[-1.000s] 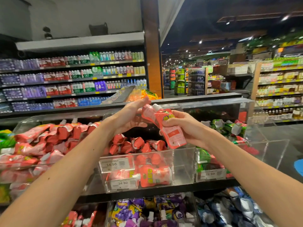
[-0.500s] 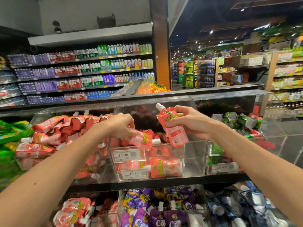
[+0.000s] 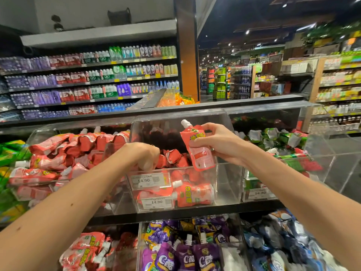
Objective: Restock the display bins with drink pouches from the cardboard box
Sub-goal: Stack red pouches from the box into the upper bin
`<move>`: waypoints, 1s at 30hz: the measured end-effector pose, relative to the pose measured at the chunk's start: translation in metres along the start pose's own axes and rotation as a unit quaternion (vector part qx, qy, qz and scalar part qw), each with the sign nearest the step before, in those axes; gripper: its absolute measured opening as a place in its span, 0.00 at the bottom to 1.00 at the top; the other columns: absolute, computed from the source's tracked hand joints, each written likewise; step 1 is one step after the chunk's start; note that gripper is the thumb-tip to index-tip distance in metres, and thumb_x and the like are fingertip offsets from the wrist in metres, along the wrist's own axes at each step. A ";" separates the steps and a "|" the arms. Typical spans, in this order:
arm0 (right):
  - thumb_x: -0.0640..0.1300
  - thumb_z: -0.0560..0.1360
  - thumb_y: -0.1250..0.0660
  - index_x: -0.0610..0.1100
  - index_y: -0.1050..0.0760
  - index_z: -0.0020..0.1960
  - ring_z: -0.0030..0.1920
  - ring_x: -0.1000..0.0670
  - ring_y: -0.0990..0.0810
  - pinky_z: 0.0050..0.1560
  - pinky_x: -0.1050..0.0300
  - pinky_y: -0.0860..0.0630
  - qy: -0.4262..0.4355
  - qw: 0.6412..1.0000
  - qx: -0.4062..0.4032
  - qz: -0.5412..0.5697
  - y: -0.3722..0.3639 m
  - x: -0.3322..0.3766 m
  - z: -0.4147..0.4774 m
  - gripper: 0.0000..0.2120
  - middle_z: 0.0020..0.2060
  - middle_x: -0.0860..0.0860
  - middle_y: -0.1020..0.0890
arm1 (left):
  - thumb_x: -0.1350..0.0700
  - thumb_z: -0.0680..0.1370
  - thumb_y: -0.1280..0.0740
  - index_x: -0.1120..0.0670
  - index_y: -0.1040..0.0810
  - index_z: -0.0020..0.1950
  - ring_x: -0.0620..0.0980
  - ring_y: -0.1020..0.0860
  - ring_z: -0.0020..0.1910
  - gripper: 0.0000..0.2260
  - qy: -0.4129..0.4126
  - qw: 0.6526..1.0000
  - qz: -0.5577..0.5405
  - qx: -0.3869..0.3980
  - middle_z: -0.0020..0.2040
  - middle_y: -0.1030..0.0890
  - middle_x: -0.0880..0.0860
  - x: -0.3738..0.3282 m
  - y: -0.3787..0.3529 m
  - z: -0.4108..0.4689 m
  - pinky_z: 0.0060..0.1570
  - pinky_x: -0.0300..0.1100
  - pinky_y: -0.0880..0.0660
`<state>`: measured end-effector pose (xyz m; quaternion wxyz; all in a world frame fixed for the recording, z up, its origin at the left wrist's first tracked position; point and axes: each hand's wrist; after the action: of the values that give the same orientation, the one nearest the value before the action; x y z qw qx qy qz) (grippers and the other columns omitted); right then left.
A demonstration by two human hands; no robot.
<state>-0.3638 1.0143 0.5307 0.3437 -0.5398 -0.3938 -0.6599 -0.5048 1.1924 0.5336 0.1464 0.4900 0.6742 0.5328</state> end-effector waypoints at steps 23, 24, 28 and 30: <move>0.41 0.69 0.25 0.48 0.21 0.44 0.47 0.43 0.18 0.45 0.54 0.22 0.106 0.762 0.045 -0.637 -0.025 0.003 0.022 0.07 0.44 0.47 0.16 | 0.50 0.72 0.23 0.46 0.15 0.51 0.41 0.20 0.40 0.08 -0.136 0.937 -0.276 -0.166 0.43 0.17 0.46 -0.010 0.012 -0.006 0.39 0.37 0.25; 0.40 0.70 0.28 0.45 0.20 0.43 0.46 0.41 0.18 0.44 0.52 0.22 0.109 0.743 0.042 -0.659 -0.026 -0.002 0.025 0.03 0.43 0.46 0.17 | 0.49 0.72 0.23 0.45 0.15 0.49 0.42 0.21 0.38 0.07 -0.137 0.939 -0.269 -0.166 0.41 0.17 0.46 -0.017 0.010 0.000 0.37 0.36 0.27; 0.35 0.74 0.35 0.42 0.27 0.36 0.36 0.41 0.24 0.42 0.51 0.22 0.068 0.723 0.048 -0.685 -0.032 -0.006 0.029 0.09 0.33 0.48 0.28 | 0.49 0.70 0.22 0.46 0.14 0.43 0.41 0.20 0.38 0.04 -0.130 0.944 -0.271 -0.135 0.38 0.17 0.44 -0.024 -0.005 0.017 0.36 0.35 0.26; 0.35 0.74 0.37 0.46 0.32 0.32 0.31 0.46 0.29 0.44 0.50 0.22 0.031 0.728 0.064 -0.681 -0.037 -0.003 0.029 0.13 0.32 0.50 0.31 | 0.50 0.68 0.20 0.45 0.14 0.40 0.45 0.18 0.44 0.05 -0.134 0.943 -0.288 -0.102 0.41 0.15 0.45 -0.024 -0.009 0.019 0.43 0.39 0.22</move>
<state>-0.3824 1.0570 0.5256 -0.1526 -0.0825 -0.6866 -0.7060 -0.4846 1.1843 0.5107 0.4317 0.3242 0.7026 0.4636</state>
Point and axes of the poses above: each hand's wrist, its own z-axis towards the middle knuckle, its own y-axis out of the back of the hand, x = y × z
